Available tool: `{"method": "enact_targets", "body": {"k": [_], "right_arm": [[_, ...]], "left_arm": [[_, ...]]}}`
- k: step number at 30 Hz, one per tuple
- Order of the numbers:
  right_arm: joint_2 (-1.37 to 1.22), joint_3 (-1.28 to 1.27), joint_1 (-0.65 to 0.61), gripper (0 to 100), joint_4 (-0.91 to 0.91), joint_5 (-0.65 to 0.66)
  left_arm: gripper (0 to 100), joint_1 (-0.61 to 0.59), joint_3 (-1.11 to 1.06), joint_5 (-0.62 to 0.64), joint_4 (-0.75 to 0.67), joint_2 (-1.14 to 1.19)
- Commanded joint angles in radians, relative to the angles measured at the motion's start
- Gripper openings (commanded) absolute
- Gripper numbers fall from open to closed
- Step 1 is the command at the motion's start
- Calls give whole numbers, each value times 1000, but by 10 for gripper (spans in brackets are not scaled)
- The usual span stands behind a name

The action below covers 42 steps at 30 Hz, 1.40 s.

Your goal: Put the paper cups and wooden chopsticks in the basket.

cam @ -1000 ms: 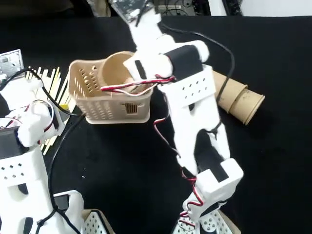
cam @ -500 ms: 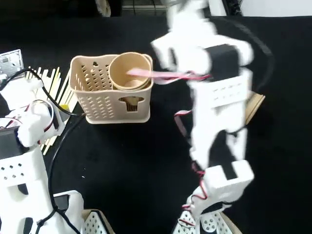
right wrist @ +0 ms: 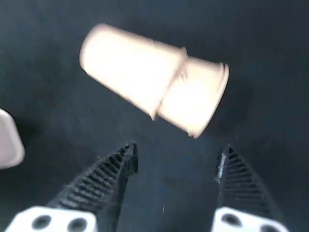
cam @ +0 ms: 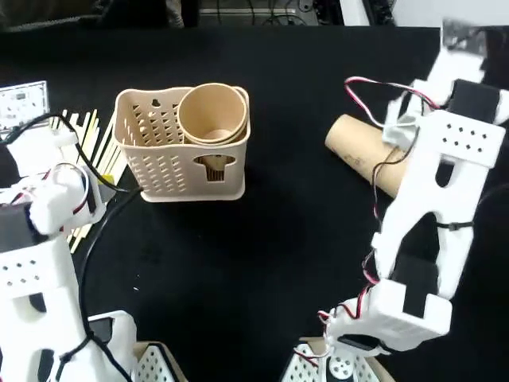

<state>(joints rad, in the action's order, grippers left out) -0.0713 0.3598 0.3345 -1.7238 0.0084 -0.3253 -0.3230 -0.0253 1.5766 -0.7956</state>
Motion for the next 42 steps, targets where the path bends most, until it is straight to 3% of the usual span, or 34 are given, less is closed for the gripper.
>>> {"method": "enact_targets", "body": {"k": [1, 16, 22, 24, 32, 42], "right_arm": [[38, -58, 68, 270, 44, -11], [-349, 64, 51, 259, 132, -9], [-449, 177, 54, 5, 78, -11], [-452, 209, 58, 21, 57, -9], [-341, 349, 75, 11, -43, 140], [82, 71, 72, 11, -44, 282]], "left_arm": [[240, 10, 5, -9, 6, 18], [240, 10, 12, -54, 5, 20], [240, 10, 12, -60, 5, 20], [240, 10, 12, -60, 5, 20], [240, 10, 12, -60, 5, 20], [240, 10, 12, -60, 5, 20]]}}
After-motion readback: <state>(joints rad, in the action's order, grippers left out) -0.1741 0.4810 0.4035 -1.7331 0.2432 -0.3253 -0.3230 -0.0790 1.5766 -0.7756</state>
